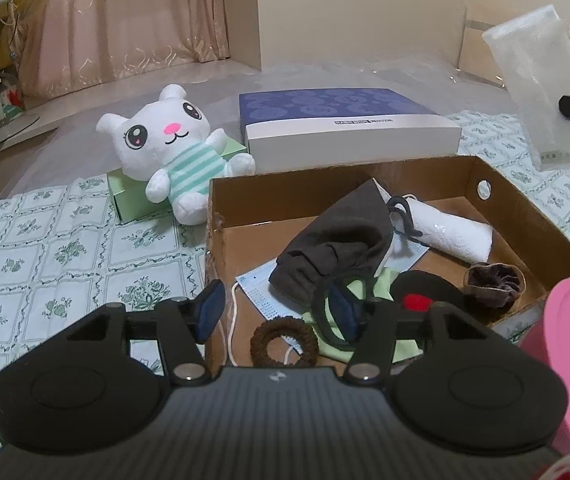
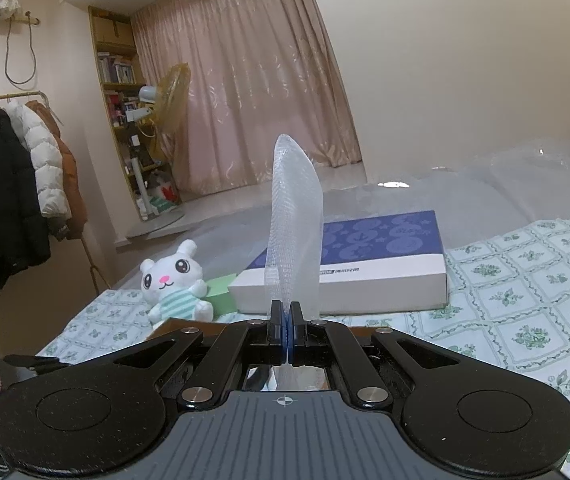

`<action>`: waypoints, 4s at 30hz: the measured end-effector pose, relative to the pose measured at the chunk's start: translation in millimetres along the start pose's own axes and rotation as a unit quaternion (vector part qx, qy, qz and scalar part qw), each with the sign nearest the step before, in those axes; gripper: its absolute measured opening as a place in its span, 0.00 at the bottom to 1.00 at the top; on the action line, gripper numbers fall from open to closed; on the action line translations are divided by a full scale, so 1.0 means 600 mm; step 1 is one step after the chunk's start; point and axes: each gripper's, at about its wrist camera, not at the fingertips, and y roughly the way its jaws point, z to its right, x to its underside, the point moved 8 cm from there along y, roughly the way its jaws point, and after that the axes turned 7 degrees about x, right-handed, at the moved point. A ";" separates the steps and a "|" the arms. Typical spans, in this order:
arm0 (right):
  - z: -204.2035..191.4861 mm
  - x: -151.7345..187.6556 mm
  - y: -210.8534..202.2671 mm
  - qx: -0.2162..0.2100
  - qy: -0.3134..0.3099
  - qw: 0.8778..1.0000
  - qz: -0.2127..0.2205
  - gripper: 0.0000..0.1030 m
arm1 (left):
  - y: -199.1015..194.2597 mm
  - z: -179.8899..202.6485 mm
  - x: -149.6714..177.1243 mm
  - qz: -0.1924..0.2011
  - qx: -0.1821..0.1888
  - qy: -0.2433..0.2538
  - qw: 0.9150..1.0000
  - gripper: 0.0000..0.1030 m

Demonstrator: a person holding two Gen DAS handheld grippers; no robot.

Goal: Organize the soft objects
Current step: 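Carry the hair tie over the box with the left tool while the right tool carries the sheet, then release the hair tie into the box with the left tool while the right tool drops the sheet, then move both tools to the white cloth and yellow towel beside the pink cup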

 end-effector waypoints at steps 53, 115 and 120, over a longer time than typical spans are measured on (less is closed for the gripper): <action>-0.030 0.103 0.038 0.032 -0.098 0.983 -0.154 0.61 | -0.085 0.012 0.003 -0.006 -0.001 -0.038 0.999 0.52; -0.168 0.310 -0.251 -0.031 -0.016 0.966 -0.256 0.61 | -0.408 0.133 0.273 -0.045 -0.061 -0.151 0.986 0.52; -0.156 0.326 -0.222 -0.017 -0.013 0.965 -0.262 0.61 | -0.390 0.120 0.286 -0.055 -0.070 -0.156 0.984 0.52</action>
